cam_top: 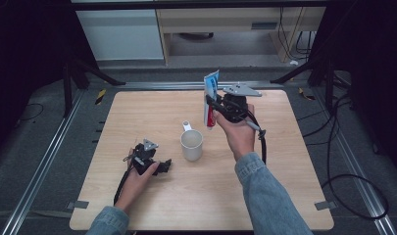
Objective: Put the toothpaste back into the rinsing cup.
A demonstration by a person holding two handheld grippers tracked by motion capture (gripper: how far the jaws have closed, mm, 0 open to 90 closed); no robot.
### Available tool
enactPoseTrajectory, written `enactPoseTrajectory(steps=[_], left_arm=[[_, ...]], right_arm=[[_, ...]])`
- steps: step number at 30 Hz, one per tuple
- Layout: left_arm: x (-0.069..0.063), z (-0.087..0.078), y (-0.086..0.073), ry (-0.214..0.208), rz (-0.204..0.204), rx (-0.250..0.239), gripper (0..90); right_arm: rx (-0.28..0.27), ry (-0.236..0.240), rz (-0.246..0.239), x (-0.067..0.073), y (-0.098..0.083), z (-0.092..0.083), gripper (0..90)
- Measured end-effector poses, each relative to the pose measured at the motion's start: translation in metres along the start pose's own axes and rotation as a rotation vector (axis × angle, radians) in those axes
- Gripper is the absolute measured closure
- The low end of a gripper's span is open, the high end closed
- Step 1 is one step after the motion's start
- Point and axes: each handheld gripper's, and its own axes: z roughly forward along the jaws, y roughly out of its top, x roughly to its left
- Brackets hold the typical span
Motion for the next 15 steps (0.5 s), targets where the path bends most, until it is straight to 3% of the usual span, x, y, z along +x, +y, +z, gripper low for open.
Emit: enactPoseTrajectory(steps=[9, 15], left_arm=[[0.0000, -0.0001, 0.0000, 0.000, 0.001, 0.001, 0.0], [0.0000, 0.0000, 0.0000, 0.000, 0.000, 0.000, 0.0]], right_arm=[[-0.030, -0.010, 0.015, -0.0047, 0.0046, 0.0000, 73.2], [-0.055, -0.008, 0.012, 0.0000, 0.0045, 0.0036, 73.2]])
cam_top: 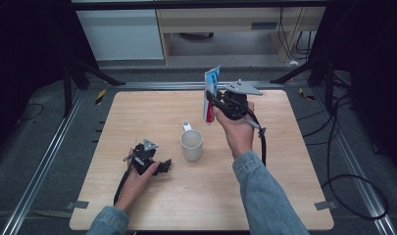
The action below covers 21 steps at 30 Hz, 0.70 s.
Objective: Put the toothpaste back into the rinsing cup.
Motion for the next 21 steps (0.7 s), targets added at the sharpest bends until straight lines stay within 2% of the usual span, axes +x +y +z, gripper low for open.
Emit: enactPoseTrajectory(steps=[5, 21], left_arm=[[0.000, 0.000, 0.000, 0.000, 0.000, 0.000, 0.0], [-0.002, 0.000, 0.000, 0.000, -0.007, -0.006, 0.0]], right_arm=[[-0.008, -0.001, -0.019, 0.007, 0.000, 0.002, 73.2], [-0.020, 0.037, -0.011, 0.026, -0.004, 0.008, 73.2]])
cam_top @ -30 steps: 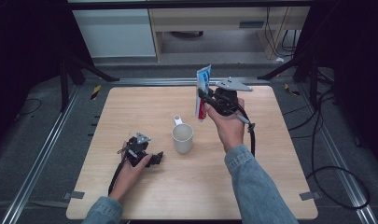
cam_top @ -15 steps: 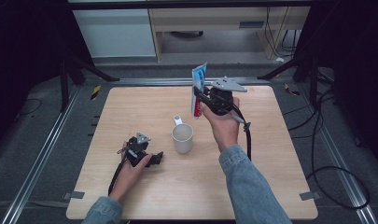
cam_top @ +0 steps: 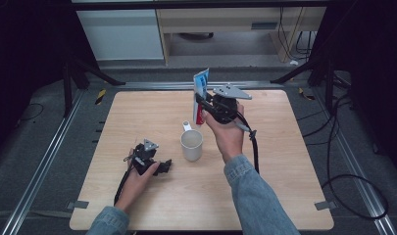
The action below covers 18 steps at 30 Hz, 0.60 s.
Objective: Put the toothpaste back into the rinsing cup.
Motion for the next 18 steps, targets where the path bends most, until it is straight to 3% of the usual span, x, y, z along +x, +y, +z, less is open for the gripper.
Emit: enactPoseTrajectory(steps=[18], left_arm=[[0.000, 0.000, 0.000, -0.001, 0.000, 0.000, 0.0]], right_arm=[[0.003, 0.022, 0.027, 0.014, -0.022, 0.004, 73.3]])
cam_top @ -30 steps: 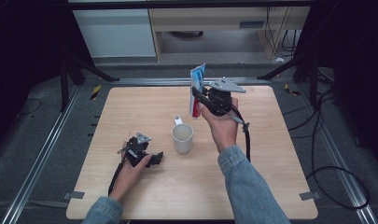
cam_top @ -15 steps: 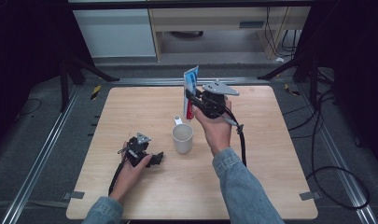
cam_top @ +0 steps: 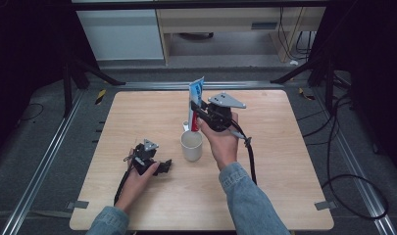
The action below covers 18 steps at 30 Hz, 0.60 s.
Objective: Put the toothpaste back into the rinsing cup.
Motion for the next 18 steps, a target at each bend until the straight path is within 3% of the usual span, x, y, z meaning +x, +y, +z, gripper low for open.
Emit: enactPoseTrajectory(steps=[18], left_arm=[[0.000, 0.000, 0.000, -0.001, 0.005, 0.004, 0.0]], right_arm=[[0.000, 0.006, -0.003, 0.006, -0.014, -0.003, 73.2]])
